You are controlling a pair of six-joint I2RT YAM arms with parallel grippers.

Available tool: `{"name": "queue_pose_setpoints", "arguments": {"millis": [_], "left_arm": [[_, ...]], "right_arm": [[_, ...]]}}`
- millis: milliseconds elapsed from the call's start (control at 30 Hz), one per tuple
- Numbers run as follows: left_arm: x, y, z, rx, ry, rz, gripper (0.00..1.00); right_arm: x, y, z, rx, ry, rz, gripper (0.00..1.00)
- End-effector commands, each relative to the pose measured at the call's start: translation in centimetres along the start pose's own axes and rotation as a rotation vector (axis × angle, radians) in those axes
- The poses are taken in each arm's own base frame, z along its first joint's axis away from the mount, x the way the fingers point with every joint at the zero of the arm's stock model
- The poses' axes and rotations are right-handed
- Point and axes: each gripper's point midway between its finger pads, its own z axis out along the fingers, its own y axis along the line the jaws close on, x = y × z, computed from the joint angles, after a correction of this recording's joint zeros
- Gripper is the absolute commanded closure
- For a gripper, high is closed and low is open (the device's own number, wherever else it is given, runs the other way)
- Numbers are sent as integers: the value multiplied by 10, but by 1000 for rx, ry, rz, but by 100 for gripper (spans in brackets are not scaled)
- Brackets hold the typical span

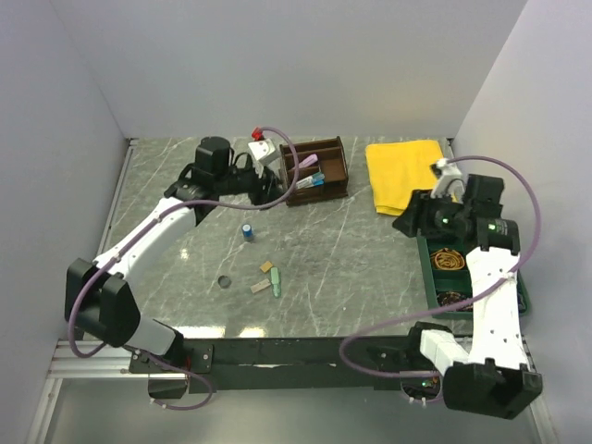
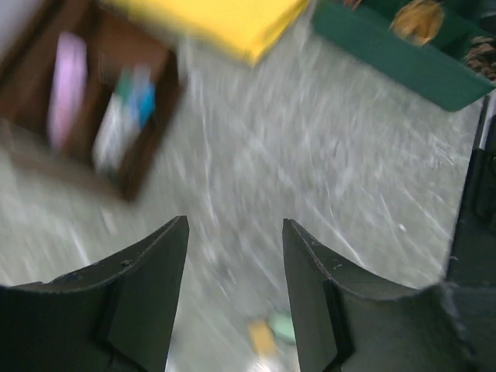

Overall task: Sort the stationery into containers
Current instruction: Place the pen in the storage box, then pick up the stationery from the center of the board.

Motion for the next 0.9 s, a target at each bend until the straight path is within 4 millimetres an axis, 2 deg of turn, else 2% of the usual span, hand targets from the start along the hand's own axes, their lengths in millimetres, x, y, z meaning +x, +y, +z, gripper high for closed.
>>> {"name": "queue_pose_setpoints", "arguments": {"millis": [0, 33, 100, 133, 200, 267, 300, 333, 367, 500, 867], "left_arm": [[113, -3, -40, -310, 380, -527, 43], [114, -2, -48, -353, 379, -531, 42], [135, 7, -58, -452, 398, -512, 42], [138, 11, -62, -482, 396, -490, 42], [151, 27, -68, -548, 431, -422, 41], [165, 40, -69, -579, 494, -390, 41], [163, 45, -69, -587, 502, -391, 42], [172, 49, -65, -575, 539, -367, 42], [172, 53, -64, -574, 546, -352, 42], [166, 64, -55, -572, 539, -334, 42], [193, 70, -43, -531, 660, -365, 48]], "right_arm": [[-26, 15, -1, 12, -76, -139, 37], [-28, 17, 1, 14, -81, -78, 37], [-30, 22, 11, -1, -92, -51, 38], [-30, 25, 15, -4, -87, -31, 39], [-31, 39, 26, -36, -62, -78, 39], [-39, 44, 32, -49, -61, -108, 39], [-42, 47, 34, -58, -62, -115, 39], [-44, 47, 35, -61, -63, -117, 39], [-47, 49, 37, -69, -60, -118, 39], [-47, 51, 42, -90, -63, -125, 39], [-47, 54, 44, -104, -69, -135, 39]]}}
